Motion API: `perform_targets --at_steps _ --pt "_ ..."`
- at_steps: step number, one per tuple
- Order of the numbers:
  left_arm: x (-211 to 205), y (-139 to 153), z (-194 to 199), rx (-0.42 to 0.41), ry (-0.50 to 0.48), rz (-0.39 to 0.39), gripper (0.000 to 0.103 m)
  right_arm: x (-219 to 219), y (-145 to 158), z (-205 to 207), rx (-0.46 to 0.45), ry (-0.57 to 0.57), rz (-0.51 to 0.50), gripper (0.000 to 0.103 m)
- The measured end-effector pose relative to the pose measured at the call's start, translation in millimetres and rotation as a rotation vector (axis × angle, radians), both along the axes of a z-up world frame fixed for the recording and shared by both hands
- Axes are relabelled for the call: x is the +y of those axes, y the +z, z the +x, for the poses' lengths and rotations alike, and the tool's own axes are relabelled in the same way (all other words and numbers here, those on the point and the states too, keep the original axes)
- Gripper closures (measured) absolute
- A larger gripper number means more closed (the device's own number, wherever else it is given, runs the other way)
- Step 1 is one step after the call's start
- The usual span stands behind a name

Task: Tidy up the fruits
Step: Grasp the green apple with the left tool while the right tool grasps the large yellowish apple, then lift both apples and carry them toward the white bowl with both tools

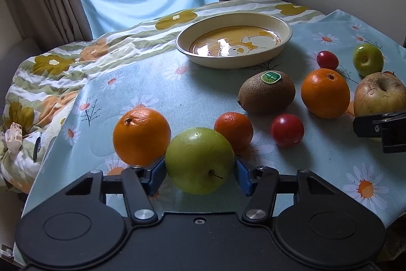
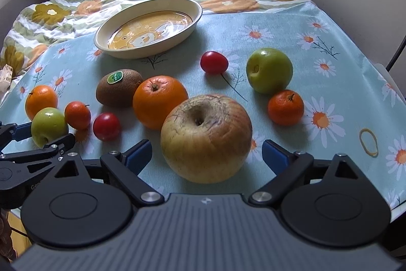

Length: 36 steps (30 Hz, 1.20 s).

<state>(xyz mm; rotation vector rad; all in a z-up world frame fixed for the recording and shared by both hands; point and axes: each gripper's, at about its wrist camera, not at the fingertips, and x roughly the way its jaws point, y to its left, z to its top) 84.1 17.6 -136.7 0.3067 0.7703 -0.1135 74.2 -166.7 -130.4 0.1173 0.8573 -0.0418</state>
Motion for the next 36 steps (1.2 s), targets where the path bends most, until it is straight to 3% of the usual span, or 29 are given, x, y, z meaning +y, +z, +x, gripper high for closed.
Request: perform_targets --at_steps 12,14,21,36 --pt "1 2 -5 0.014 0.028 -0.029 0.042 -1 -4 7 -0.002 0.033 -0.002 0.007" --pt "-1 2 -5 0.014 0.035 -0.032 0.042 -2 -3 8 -0.005 0.039 -0.006 0.013" --pt "-2 7 -14 0.015 0.063 -0.044 0.042 -8 -2 6 -0.012 0.060 0.008 0.014" --pt "-14 52 -30 -0.028 0.140 -0.071 0.042 -24 41 6 -0.051 0.149 0.011 0.014"
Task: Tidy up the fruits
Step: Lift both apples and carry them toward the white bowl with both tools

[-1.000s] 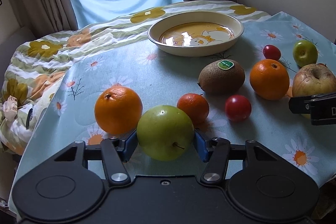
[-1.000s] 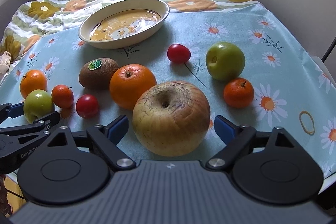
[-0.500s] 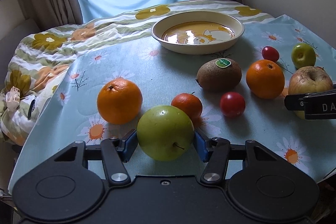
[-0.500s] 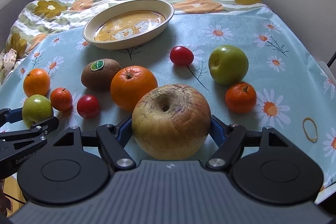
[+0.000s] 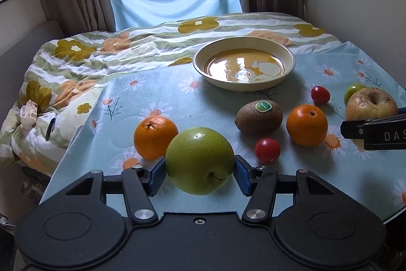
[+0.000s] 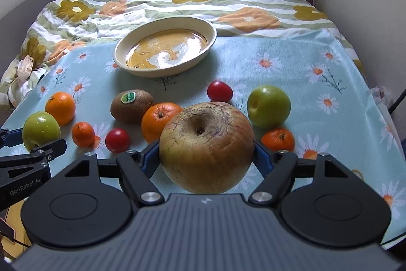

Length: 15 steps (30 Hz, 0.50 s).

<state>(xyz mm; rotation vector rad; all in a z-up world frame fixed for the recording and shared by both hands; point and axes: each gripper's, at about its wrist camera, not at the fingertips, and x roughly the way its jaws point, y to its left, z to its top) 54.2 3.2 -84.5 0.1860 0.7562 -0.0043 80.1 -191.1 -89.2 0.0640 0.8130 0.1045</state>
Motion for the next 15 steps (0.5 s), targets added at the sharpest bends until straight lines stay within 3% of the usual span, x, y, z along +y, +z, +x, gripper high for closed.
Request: perform_targets --at_steps 15 --pt "-5 80 27 -0.119 0.056 -0.022 0.042 -16 77 41 -0.091 0.080 -0.008 0.014"
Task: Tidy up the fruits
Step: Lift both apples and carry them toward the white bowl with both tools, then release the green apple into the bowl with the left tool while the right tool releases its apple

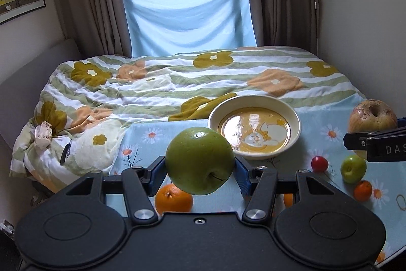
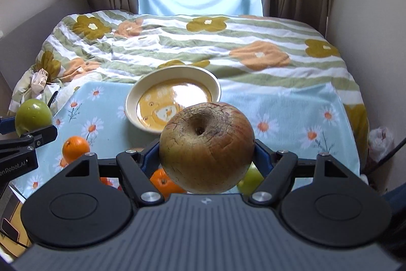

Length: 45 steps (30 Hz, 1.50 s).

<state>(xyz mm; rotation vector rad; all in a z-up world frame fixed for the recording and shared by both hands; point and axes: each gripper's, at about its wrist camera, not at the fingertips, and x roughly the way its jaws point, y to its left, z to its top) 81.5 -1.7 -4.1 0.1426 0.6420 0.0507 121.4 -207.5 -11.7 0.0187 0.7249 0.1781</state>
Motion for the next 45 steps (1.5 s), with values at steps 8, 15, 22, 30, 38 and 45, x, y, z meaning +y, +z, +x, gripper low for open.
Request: perform_targets --at_steps 8,15,22,30,38,45 --pt "9 12 49 0.000 -0.028 -0.025 0.042 7 15 37 0.004 -0.005 0.026 0.014" --pt "12 8 98 0.030 -0.089 -0.044 0.042 15 18 78 0.018 -0.048 0.046 0.014" --pt "2 -10 151 0.075 -0.180 -0.032 0.042 20 6 127 0.041 -0.102 0.061 0.014" --pt "-16 -47 204 0.149 -0.270 -0.005 0.042 21 -19 173 0.085 -0.148 0.068 0.014" --pt "-33 -85 239 0.200 -0.342 0.048 0.042 14 -40 196 0.125 -0.190 0.076 0.014" --pt "-38 -111 259 0.248 -0.361 0.061 0.042 6 -49 204 0.145 -0.216 0.080 0.014"
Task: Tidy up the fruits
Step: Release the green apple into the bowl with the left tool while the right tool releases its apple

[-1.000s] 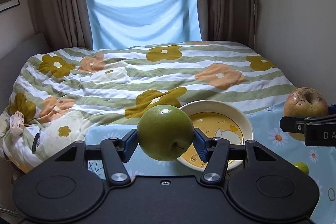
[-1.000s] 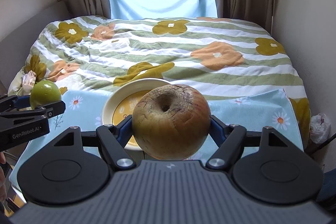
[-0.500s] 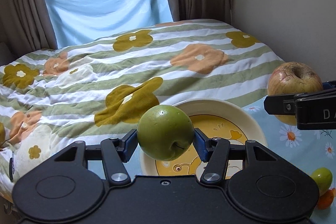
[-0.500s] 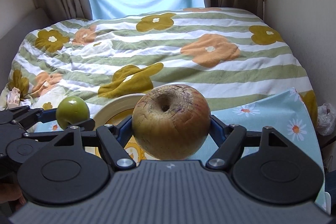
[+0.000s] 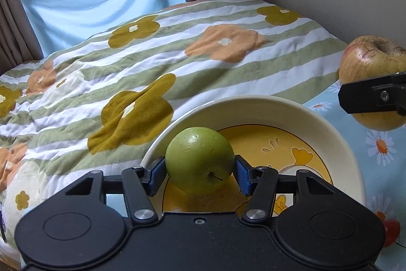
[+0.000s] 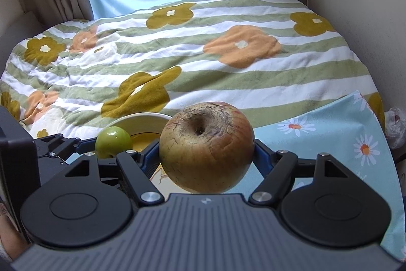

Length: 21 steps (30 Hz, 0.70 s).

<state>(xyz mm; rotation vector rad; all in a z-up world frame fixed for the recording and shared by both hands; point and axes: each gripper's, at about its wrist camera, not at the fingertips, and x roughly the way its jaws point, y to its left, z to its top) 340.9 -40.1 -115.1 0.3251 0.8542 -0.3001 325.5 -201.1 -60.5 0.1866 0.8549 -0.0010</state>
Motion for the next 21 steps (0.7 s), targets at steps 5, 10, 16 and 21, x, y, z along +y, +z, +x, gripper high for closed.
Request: perform_targets --at_steps 5,10,16,21 --pt "0 5 -1 -0.028 -0.011 -0.008 0.022 -2 -2 2 0.012 -0.010 0.012 0.014" --pt "3 25 -14 -0.118 -0.038 0.014 0.002 -6 3 6 0.006 -0.012 0.022 0.014" --pt "24 38 -25 -0.113 -0.015 -0.001 0.002 3 4 10 0.003 0.026 0.021 0.014" --pt "42 43 -31 -0.101 0.035 -0.022 0.002 19 -2 17 0.015 0.076 0.028 0.014"
